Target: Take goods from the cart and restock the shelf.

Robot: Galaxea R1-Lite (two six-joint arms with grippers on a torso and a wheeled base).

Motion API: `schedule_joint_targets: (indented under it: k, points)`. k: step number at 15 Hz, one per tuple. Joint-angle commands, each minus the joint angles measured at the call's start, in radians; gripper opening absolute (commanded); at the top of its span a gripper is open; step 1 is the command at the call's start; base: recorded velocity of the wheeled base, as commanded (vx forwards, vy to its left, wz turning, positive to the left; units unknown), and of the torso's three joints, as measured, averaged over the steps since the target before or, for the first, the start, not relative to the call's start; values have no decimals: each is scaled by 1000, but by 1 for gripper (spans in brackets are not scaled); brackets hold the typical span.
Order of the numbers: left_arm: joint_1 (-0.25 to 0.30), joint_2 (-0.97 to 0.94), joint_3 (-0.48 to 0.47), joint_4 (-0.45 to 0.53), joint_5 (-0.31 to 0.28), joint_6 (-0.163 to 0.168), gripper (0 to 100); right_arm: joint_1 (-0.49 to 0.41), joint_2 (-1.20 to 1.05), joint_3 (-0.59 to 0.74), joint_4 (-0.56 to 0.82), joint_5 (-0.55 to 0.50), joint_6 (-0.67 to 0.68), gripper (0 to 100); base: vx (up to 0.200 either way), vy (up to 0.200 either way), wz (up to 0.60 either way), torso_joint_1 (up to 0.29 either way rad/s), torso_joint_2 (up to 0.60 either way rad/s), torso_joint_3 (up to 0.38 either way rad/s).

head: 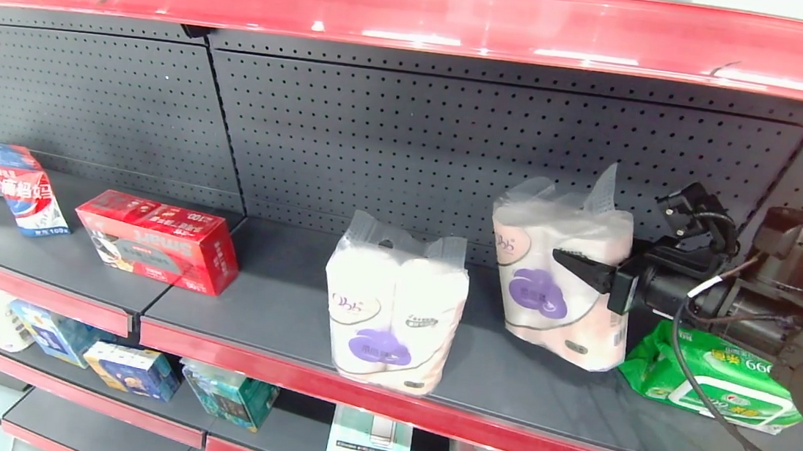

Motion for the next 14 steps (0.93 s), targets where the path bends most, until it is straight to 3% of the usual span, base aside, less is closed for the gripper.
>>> schedule_joint_targets:
  k: [1, 4, 12, 14]
  points:
    - [0, 1, 0, 0, 0, -1, 100, -16, 89, -49, -10, 26, 3, 0, 0, 0, 0, 0, 0, 0]
    - [0, 1, 0, 0, 0, -1, 100, -13, 199, -135, -90, 69, 18, 0, 0, 0, 0, 0, 0, 0]
    - [0, 1, 0, 0, 0, 1, 100, -9, 365, -355, -93, 288, 26, 0, 0, 0, 0, 0, 0, 0]
    - [0, 1, 0, 0, 0, 1, 100, 19, 377, -384, -93, 294, 50, 0, 0, 0, 0, 0, 0, 0]
